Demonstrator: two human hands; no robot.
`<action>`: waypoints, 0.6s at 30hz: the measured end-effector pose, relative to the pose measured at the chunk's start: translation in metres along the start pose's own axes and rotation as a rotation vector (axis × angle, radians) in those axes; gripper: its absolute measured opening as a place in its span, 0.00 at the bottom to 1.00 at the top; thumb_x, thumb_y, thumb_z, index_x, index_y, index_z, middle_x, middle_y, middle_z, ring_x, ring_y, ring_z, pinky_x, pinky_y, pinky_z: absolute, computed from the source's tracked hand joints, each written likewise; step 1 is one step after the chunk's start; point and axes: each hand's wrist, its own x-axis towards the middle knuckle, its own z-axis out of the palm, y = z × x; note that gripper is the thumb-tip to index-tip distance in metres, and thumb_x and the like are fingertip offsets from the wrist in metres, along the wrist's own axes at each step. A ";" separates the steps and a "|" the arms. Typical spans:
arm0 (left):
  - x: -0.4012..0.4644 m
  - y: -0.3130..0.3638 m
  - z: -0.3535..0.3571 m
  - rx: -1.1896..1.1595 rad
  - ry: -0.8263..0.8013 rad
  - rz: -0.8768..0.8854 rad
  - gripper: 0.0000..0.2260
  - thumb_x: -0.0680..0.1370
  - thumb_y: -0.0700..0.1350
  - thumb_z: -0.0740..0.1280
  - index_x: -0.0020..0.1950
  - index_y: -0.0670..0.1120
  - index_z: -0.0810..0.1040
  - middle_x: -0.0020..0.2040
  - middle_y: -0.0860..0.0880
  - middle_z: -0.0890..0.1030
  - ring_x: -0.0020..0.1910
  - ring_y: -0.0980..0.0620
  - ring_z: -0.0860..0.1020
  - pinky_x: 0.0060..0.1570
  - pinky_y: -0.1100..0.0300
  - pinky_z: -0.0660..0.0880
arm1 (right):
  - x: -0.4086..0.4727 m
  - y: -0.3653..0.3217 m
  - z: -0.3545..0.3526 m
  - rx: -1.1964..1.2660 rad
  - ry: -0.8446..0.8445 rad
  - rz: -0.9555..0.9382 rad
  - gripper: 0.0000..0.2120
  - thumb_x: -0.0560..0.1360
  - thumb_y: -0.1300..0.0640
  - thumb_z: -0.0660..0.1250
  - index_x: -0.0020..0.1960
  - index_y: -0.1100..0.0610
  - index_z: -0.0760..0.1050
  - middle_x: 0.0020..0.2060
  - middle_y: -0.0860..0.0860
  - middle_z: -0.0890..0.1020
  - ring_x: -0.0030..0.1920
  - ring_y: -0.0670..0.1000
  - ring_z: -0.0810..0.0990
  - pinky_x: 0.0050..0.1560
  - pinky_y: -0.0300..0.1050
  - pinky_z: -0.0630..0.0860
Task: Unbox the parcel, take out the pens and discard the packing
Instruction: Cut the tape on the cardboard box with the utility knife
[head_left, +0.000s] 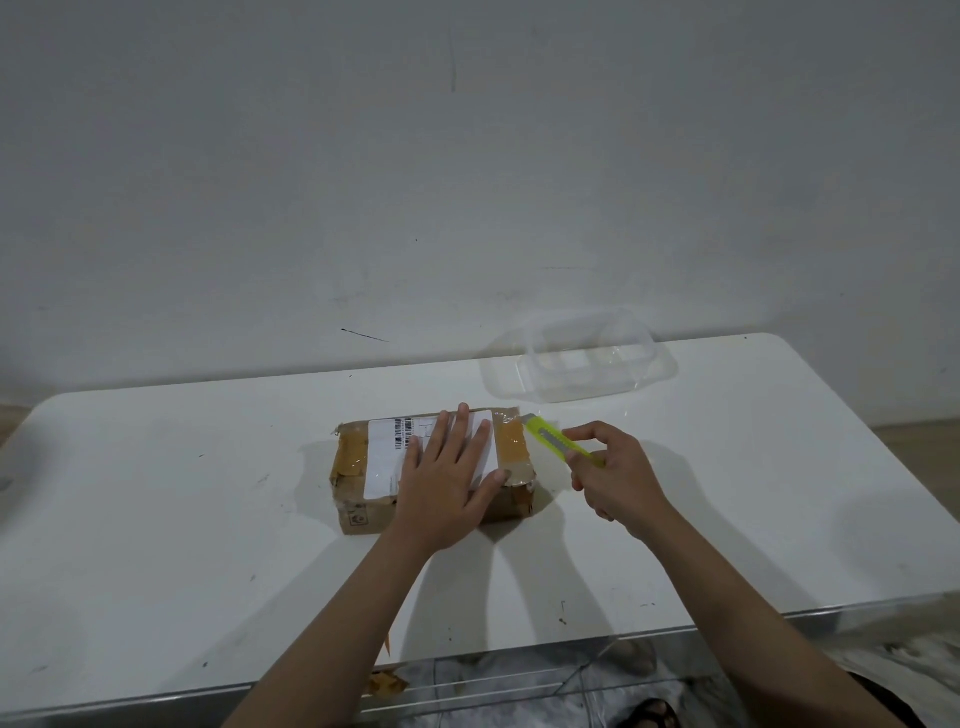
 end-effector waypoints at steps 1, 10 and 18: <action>0.000 0.000 0.000 0.002 -0.004 0.000 0.31 0.77 0.66 0.41 0.77 0.55 0.48 0.78 0.52 0.43 0.75 0.52 0.38 0.72 0.44 0.46 | 0.000 0.000 -0.001 -0.009 -0.012 -0.003 0.08 0.76 0.63 0.63 0.51 0.51 0.76 0.28 0.57 0.75 0.18 0.48 0.63 0.20 0.35 0.61; 0.001 -0.001 0.001 -0.009 -0.017 0.003 0.31 0.77 0.66 0.40 0.77 0.55 0.48 0.78 0.53 0.42 0.75 0.52 0.38 0.72 0.43 0.45 | 0.003 -0.002 -0.012 -0.058 -0.120 -0.013 0.07 0.77 0.61 0.63 0.52 0.53 0.76 0.28 0.57 0.75 0.19 0.49 0.61 0.21 0.35 0.60; 0.000 0.002 -0.001 -0.016 -0.035 -0.012 0.31 0.76 0.66 0.40 0.77 0.55 0.48 0.77 0.54 0.41 0.75 0.53 0.37 0.72 0.42 0.45 | 0.000 -0.013 -0.027 -0.165 -0.201 -0.044 0.06 0.76 0.62 0.63 0.50 0.53 0.76 0.29 0.58 0.70 0.20 0.48 0.60 0.20 0.34 0.59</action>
